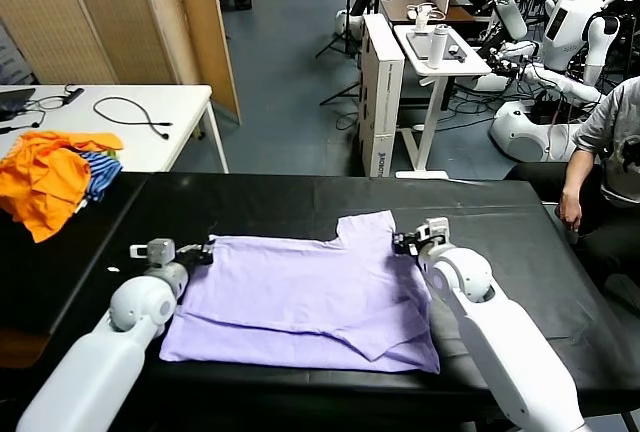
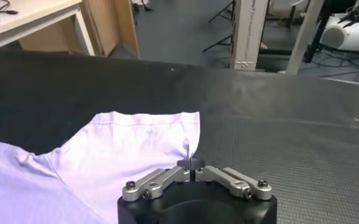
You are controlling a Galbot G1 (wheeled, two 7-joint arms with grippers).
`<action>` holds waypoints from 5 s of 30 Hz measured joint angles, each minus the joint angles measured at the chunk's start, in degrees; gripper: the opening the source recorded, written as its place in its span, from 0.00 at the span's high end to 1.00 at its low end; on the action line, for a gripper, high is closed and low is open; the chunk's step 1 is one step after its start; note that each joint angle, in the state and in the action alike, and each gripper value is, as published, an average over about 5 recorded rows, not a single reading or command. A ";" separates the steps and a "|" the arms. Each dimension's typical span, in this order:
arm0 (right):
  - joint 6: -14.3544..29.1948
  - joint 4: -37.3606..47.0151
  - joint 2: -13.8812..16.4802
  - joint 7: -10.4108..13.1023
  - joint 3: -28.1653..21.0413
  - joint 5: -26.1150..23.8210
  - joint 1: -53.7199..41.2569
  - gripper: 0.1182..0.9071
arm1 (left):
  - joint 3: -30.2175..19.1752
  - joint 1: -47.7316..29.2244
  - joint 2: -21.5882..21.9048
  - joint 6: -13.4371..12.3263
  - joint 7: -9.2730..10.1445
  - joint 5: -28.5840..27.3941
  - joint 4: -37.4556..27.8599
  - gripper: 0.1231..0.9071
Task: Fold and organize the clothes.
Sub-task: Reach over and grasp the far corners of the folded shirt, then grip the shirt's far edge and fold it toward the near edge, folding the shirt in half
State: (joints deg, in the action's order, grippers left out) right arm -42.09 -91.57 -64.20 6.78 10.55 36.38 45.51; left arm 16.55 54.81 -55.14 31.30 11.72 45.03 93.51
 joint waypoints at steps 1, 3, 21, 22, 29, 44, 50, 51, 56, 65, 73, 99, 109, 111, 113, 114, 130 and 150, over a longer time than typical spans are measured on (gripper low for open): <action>0.22 -0.48 0.19 -0.13 0.26 0.28 0.34 0.97 | 0.32 0.21 -0.02 -0.03 0.06 0.15 0.38 0.92; 1.12 -1.57 0.58 -0.42 0.78 0.84 1.04 0.97 | 1.04 0.74 0.05 -0.17 0.15 0.40 1.29 0.92; 2.46 -16.01 4.24 -1.08 6.53 3.40 9.94 0.97 | 9.52 10.71 1.07 -2.35 0.27 0.93 14.37 0.92; 2.33 -16.76 4.42 -1.11 6.87 3.39 10.61 0.97 | 10.15 11.41 1.07 -2.52 0.27 0.84 14.97 0.92; 0.40 -21.68 5.53 -0.78 9.38 3.36 15.73 0.97 | 13.58 15.93 0.84 -2.95 0.36 -0.16 18.40 0.92; -0.11 -31.33 7.40 0.07 13.86 2.58 27.48 0.97 | 18.20 24.03 -1.02 -2.64 0.66 -1.37 23.51 0.92; -0.11 -34.69 7.64 0.04 15.33 1.13 32.41 0.97 | 19.40 26.33 -2.04 -2.45 0.43 -2.23 25.18 0.93; -0.11 -35.07 7.60 0.04 15.47 0.79 33.17 0.97 | 19.54 26.74 -2.23 -2.39 0.33 -2.49 25.41 0.93; -0.11 -35.69 7.60 -0.03 15.72 -0.92 36.24 0.97 | 20.07 28.89 -3.34 -2.27 0.03 -3.91 26.57 0.94; -0.11 -34.33 8.07 -0.16 14.54 -1.62 38.00 0.97 | 21.78 33.64 -5.68 -2.64 -0.62 -6.92 27.89 0.96; -0.11 -33.72 7.94 -0.29 14.29 -1.62 37.95 0.97 | 21.91 37.37 -7.55 -2.66 -0.02 -10.04 29.33 0.97; -0.11 -30.35 3.37 1.89 15.24 -0.58 28.52 0.00 | 22.50 36.63 -10.35 -5.40 3.67 -12.44 31.52 0.00; -0.11 -22.03 -0.15 1.98 12.92 -0.78 23.35 0.03 | 20.45 31.48 -10.46 -5.53 0.97 -12.50 25.29 0.00; -0.11 -20.99 -0.73 1.98 12.63 -0.81 22.98 0.08 | 20.21 31.05 -10.51 -5.40 0.94 -12.53 24.50 0.00; -0.11 -20.14 -1.34 1.98 12.40 -0.95 22.77 0.14 | 19.95 30.86 -10.62 -5.24 0.95 -12.65 23.84 0.00; -0.10 -19.78 -1.64 1.98 12.31 -1.05 22.69 0.17 | 19.83 30.83 -10.68 -5.18 0.95 -12.72 23.55 0.00; 0.00 -19.01 -3.09 1.84 12.34 -1.96 23.28 0.55 | 19.13 30.74 -11.15 -4.19 -0.69 -12.30 21.74 0.84; 9.39 -17.50 -6.21 5.31 12.97 -2.94 23.06 0.97 | 16.44 24.76 -9.89 -5.16 -1.87 -14.81 18.85 0.97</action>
State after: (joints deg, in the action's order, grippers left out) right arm -32.70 -109.08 -70.42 12.10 23.53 33.44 68.57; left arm 32.99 79.57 -65.04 26.14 9.85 30.22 112.36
